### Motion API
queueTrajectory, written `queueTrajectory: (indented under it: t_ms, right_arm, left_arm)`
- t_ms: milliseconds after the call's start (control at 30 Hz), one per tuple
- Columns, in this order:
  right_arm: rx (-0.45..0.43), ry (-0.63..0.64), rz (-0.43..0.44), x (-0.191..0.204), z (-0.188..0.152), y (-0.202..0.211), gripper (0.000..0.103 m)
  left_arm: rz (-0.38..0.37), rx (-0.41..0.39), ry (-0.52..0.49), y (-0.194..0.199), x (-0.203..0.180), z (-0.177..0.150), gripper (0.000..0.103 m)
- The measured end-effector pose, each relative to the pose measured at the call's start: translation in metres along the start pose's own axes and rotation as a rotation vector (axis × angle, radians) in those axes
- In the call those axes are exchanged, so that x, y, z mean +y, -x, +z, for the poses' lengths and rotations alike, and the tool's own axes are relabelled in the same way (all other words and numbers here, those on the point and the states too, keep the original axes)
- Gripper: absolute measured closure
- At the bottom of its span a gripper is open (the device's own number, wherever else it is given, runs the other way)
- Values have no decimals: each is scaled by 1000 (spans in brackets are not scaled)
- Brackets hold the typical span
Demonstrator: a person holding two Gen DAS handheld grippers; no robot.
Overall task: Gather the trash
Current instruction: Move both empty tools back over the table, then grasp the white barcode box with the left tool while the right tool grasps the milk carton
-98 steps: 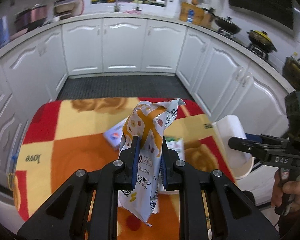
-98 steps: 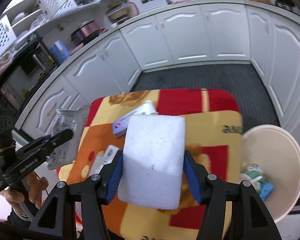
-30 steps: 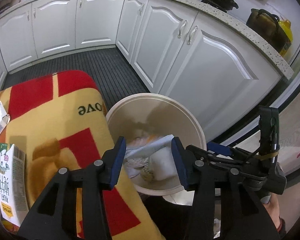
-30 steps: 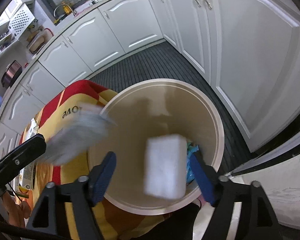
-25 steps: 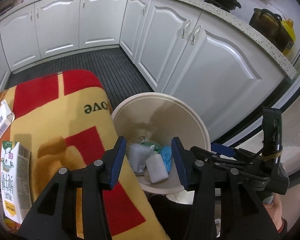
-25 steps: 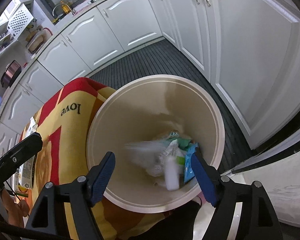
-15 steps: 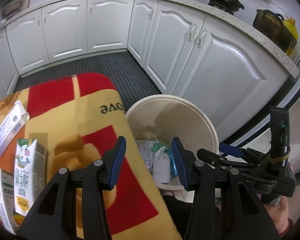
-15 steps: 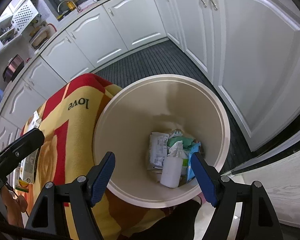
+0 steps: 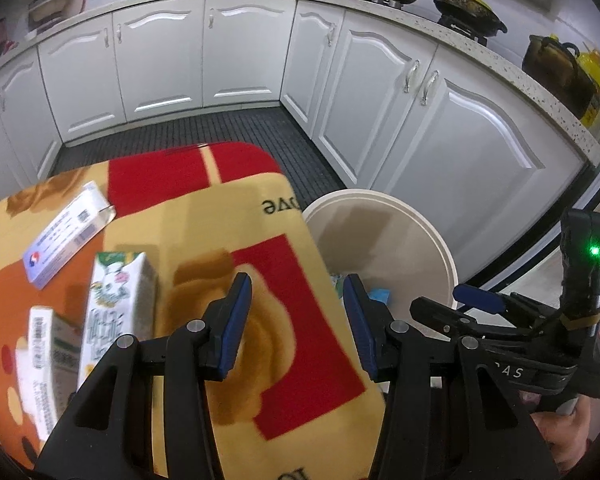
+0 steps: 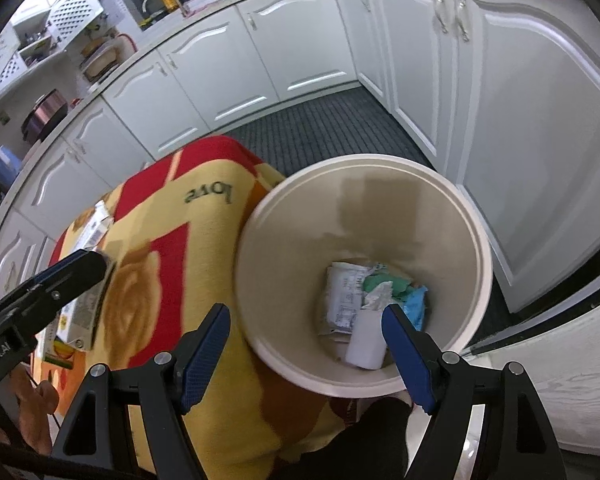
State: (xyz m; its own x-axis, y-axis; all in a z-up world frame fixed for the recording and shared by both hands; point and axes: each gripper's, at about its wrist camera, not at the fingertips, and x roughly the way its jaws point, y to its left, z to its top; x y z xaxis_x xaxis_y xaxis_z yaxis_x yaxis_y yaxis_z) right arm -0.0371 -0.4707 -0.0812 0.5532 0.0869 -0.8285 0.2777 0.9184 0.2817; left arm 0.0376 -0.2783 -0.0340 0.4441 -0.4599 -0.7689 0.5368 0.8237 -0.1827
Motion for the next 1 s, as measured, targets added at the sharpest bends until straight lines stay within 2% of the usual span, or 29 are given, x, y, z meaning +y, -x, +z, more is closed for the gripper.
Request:
queueTrajectory:
  t_ms: [100,267,600,767,1000]
  right_arm:
    - [2,28,24,19,-2,1,27]
    - [18,66,66,48,-4,-3,26]
    - [64,144,141,109,-8,-22,26]
    - [94,164,180,137,-7,-36,26]
    - [116,197,189,161,-8,-46,26]
  left_arm:
    - [-6,3,18,11,13,-7,51]
    - [15,13,47,34,43,-17,50]
    - [140,17,107,75,119,-42,50]
    - [174,43,134,74,145,-58,50]
    - [152,81,157,51,156,-63,50]
